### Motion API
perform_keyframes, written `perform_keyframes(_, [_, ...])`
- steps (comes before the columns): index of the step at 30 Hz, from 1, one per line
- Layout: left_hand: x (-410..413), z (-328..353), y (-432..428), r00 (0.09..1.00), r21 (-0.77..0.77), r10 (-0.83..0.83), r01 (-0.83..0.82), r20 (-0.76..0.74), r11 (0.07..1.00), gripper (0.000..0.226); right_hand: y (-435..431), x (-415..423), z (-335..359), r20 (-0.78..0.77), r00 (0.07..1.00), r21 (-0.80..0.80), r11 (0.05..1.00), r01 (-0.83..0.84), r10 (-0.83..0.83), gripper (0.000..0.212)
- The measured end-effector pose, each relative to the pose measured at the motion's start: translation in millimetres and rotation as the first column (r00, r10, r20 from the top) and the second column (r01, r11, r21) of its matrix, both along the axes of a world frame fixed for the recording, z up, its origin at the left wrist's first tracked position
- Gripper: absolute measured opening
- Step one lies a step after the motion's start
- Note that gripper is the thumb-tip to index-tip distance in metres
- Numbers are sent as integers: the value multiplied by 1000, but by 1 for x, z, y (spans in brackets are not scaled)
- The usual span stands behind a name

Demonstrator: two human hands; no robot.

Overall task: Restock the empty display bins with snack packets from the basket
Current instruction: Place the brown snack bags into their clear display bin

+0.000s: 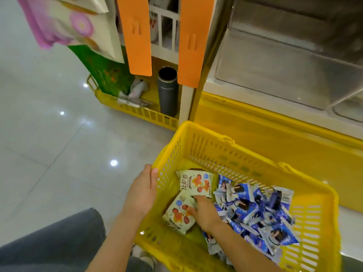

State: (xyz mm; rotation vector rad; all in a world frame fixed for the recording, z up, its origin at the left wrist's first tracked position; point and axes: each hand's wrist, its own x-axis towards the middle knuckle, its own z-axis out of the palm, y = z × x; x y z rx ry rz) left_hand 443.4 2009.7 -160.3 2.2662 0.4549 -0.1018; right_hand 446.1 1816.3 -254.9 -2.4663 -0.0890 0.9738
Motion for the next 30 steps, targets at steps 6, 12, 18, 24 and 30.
perform_keyframes(6, [0,-4,0,1000,19,1,-2,31,1000,32,-2,0,6,4,988,57,987,153,-153,40])
perform_keyframes(12, [-2,-4,0,999,4,23,-23,-28,1000,24,-14,7,51,207,978,126,992,0,-26,4])
perform_keyframes(18, [-12,25,-21,969,165,-104,67,226,984,39,-34,26,139,346,923,152,961,-233,169,12])
perform_keyframes(24, [-19,52,-55,968,-765,-250,140,-29,629,62,-31,48,202,497,843,134,942,-308,205,12])
perform_keyframes(30, [-3,55,-44,995,-748,-43,-37,-87,663,70,-14,78,205,252,962,510,859,-40,-105,15])
